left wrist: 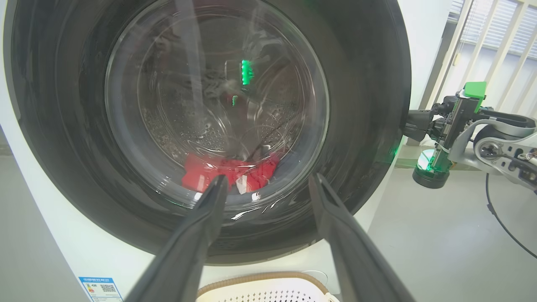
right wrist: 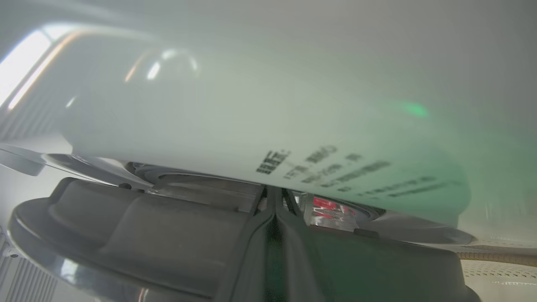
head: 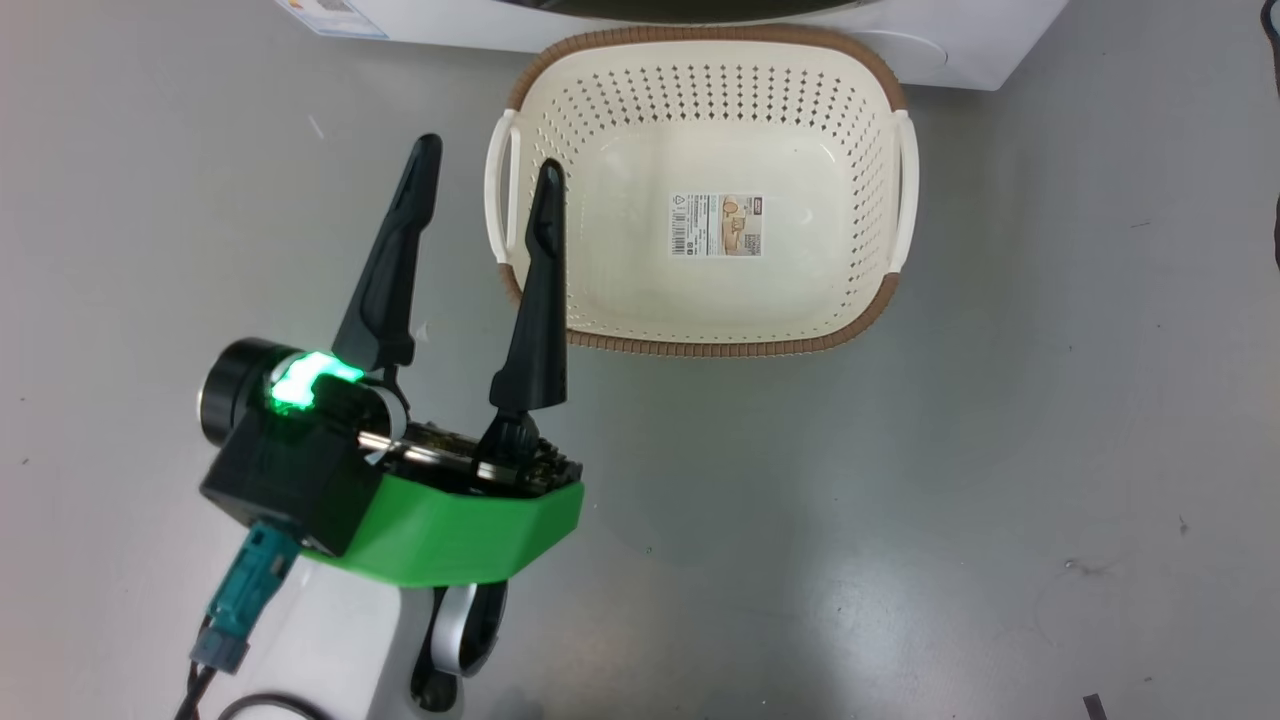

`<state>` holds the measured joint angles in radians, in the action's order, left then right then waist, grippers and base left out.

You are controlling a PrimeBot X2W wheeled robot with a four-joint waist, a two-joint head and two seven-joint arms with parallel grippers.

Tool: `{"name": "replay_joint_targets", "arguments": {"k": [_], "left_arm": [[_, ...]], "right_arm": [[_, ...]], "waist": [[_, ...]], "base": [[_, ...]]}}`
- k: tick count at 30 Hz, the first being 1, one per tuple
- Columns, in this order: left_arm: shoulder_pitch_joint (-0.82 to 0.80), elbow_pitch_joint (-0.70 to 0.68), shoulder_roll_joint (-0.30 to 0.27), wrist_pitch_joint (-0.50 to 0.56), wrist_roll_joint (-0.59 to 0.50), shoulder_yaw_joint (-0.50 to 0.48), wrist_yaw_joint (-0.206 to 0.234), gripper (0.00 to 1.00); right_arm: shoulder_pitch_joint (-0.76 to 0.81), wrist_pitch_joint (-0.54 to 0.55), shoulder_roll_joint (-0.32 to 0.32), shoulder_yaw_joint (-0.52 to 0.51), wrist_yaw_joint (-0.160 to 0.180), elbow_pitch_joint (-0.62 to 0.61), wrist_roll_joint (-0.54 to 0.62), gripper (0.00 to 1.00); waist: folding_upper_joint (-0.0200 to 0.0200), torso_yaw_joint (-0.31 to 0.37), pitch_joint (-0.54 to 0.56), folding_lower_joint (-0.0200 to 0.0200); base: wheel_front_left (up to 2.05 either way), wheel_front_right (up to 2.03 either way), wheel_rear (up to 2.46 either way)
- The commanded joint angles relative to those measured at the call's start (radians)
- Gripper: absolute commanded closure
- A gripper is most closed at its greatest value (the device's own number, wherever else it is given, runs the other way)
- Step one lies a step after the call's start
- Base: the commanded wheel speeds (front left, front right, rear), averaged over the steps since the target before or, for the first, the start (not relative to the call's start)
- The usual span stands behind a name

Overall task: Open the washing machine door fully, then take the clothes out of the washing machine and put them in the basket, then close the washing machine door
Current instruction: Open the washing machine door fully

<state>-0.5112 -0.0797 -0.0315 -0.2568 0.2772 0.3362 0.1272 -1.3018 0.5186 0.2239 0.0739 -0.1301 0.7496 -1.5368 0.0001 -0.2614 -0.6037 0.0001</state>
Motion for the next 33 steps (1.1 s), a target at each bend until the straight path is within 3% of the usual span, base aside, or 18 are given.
{"name": "replay_joint_targets", "arguments": {"k": [1,33], "left_arm": [[-0.002,-0.030,-0.019,-0.005,0.008,-0.026,0.007,0.00],[0.002,-0.008,-0.019,-0.005,-0.012,-0.055,-0.002,0.00]], "right_arm": [[-0.017,0.020,-0.025,0.015,-0.001,-0.022,0.006,1.00],[0.125,0.177,-0.046,0.064,-0.001,-0.138,-0.036,1.00]], "waist": [[-0.0001,-0.001,-0.001,-0.0001],[-0.0001,0.037,0.047,-0.0001]], "base": [[0.00,0.00,0.00],[0.00,0.00,0.00]]}}
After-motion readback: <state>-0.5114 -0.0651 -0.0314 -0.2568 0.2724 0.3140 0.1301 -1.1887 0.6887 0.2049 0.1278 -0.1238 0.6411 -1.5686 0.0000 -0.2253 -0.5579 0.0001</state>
